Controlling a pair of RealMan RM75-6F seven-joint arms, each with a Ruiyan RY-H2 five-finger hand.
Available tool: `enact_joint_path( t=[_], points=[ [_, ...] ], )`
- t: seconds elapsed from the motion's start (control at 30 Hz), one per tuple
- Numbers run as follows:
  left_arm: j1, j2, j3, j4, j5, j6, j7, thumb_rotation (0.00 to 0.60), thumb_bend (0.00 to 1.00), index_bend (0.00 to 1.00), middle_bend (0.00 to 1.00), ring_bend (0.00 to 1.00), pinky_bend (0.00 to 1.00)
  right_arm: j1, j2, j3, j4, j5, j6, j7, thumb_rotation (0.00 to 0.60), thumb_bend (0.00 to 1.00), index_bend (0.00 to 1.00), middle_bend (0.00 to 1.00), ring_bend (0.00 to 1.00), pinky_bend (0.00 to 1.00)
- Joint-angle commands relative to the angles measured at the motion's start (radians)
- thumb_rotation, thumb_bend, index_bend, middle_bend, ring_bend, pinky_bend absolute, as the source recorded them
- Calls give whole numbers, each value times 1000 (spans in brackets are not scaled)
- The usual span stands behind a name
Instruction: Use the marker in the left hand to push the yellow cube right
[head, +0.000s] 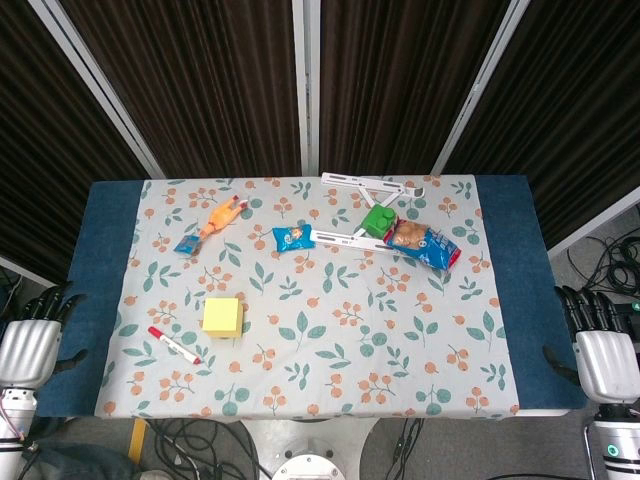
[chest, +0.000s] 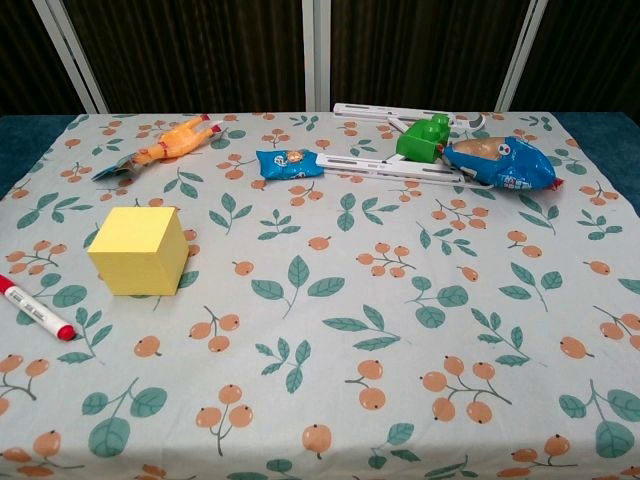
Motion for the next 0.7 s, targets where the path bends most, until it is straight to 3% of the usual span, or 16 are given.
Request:
enact_joint_path(
  t=[0.03,0.37,0.7],
  points=[
    [2,-5,-1,2,0,4,-2,600,116,264,197,132,224,-2,1,0,-1,-2,4,0,600,179,0,83,0,17],
    [0,-18,5,18,30,14,-46,600,116,265,207,132,224,-19,2,1,7,-10,38,19,600,178,0,74,0,0],
    [-91,-68,49,114,167,-79,-161,600,152,414,406,220,224,-20,8,5,15,-17,44,36,600,179,0,74,0,0]
  ],
)
